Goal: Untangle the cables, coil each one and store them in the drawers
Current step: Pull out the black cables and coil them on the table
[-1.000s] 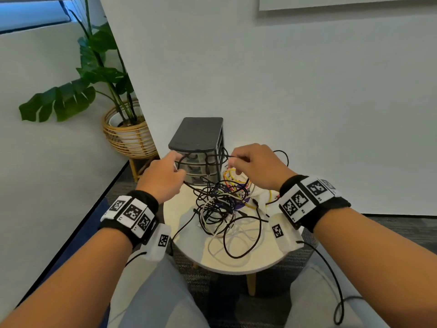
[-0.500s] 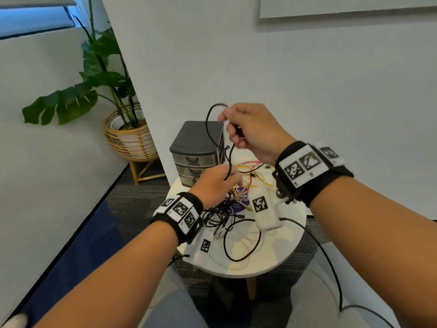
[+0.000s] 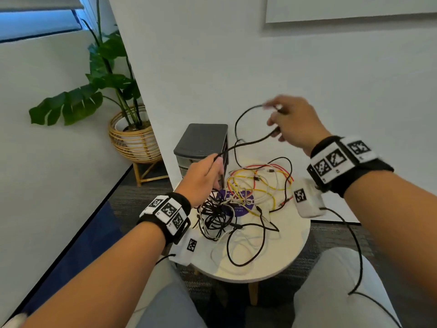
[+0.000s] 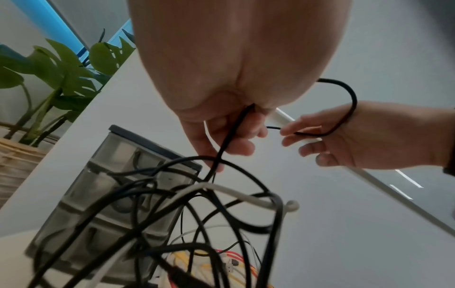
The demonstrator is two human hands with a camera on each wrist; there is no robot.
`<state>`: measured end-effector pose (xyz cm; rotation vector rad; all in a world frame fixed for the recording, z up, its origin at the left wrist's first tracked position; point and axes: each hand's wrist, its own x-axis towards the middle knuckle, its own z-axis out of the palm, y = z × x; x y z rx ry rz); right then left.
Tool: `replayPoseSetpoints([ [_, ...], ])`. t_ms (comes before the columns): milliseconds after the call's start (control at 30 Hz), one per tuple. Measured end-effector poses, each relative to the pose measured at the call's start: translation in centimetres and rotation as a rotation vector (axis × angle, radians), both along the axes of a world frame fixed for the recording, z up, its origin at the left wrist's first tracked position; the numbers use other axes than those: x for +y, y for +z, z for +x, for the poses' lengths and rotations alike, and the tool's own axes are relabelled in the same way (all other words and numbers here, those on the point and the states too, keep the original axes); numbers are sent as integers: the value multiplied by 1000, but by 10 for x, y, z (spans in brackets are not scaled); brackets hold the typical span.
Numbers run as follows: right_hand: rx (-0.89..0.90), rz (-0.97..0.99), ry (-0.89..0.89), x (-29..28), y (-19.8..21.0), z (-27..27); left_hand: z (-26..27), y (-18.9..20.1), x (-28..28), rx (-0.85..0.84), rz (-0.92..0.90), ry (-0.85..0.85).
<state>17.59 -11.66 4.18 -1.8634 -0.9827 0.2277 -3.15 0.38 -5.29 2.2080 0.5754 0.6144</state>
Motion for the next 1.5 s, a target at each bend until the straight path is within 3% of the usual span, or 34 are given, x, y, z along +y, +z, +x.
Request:
replayPoseSetpoints([
  [67, -72, -173, 139, -7, -10, -7, 4, 7, -1, -3, 34, 5],
  [167, -122, -243, 285, -13, -18, -30, 9, 12, -3, 6, 8, 31],
  [300, -571, -326, 281, -11, -19, -54, 15, 15, -3, 47, 38, 46],
  [367, -699, -426, 337, -6, -20, -62, 16, 16, -3, 44, 27, 31],
  [500, -489, -249, 366, 3, -18, -53, 11, 12, 1, 88, -31, -56],
  [667, -184, 90, 90, 8, -4, -38, -1, -6, 9, 261, -47, -128],
  [800, 111, 420, -128, 11, 24, -18, -9, -26, 12, 254, -88, -79],
  [1000, -7, 523, -151, 6, 38, -17, -6, -11, 9, 109, -101, -72],
  [1167, -3, 213, 21, -10, 18, -1, -9, -4, 11, 62, -88, -12],
  [1367, 189, -286, 314, -32, -48, 3, -7, -26, -7, 406, 14, -160],
  [1433, 149, -471, 424, -36, -62, -5, -5, -34, -11, 550, 183, -178],
  [1500, 2, -703, 530, -40, -70, -15, -5, -40, -14, 618, 273, -165],
])
